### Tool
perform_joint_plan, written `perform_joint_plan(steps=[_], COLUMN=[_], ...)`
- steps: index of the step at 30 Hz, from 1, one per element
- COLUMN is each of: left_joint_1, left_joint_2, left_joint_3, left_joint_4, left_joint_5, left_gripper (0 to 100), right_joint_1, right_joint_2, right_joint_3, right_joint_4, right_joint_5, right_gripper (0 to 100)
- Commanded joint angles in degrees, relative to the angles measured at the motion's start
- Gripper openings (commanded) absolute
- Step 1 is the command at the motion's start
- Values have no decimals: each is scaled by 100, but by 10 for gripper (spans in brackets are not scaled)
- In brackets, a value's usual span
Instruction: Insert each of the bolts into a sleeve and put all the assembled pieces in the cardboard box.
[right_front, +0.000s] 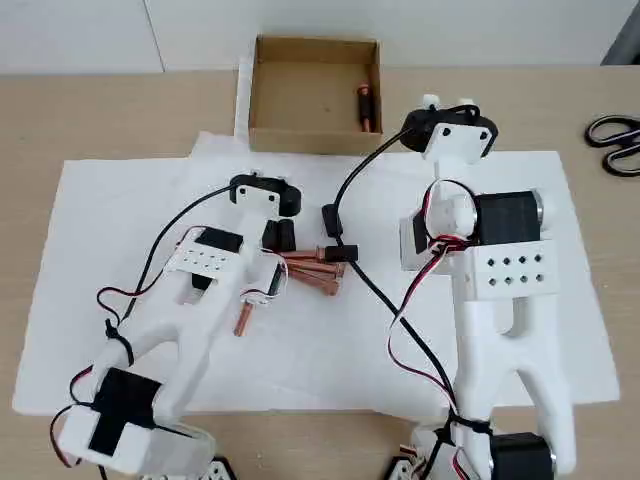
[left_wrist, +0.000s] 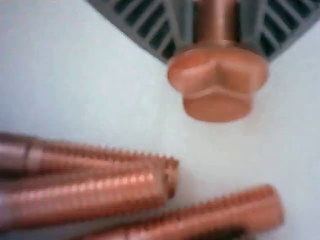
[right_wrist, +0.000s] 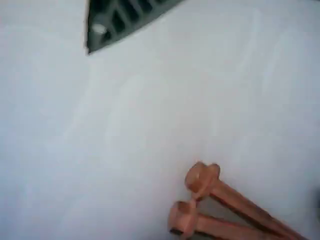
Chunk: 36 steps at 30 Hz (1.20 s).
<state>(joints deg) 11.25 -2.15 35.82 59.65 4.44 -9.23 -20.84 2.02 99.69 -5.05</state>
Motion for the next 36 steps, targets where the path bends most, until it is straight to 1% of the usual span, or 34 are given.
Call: perform_joint_plan(steps=[1, 6, 11, 14, 16, 18, 21, 23, 26, 30, 33, 36], left_joint_1=[62, 519, 554, 237, -114, -466, -897, -1099, -1327, -1459, -1600, -1732], left_joint_2=[-571, -1178, -1380, -1380, -1380, -1380, -1380, -1380, -1371, -1363, -1345, -1371], left_joint_3=[-119, 31, 101, 75, 13, -189, -681, -1015, -1420, -1560, -1560, -1560], left_joint_4=[281, 466, 466, 466, 519, 747, 1169, 1442, 1767, 1916, 1960, 1960], left_joint_5=[26, 26, 26, 26, 9, -9, -141, -176, -176, -378, -387, -387], left_gripper=[5, 5, 5, 5, 5, 5, 5, 5, 5, 5, 5, 5], right_joint_1=[22, 22, 13, 31, 31, 84, 444, 497, 277, -13, -295, -576], right_joint_2=[-198, -198, -198, -154, -136, -127, -119, 4, 514, 1437, 2185, 2888], right_joint_3=[-18, -18, -18, -18, -18, -9, 158, 229, 202, 53, -545, -1327], right_joint_4=[22, 22, 22, 4, -31, -251, -611, -734, -919, -1429, -1666, -1736], right_joint_5=[62, 62, 62, 53, 53, 53, 70, 369, 484, 466, 404, 62], right_gripper=[298, 298, 298, 298, 297, 297, 296, 296, 296, 296, 296, 296])
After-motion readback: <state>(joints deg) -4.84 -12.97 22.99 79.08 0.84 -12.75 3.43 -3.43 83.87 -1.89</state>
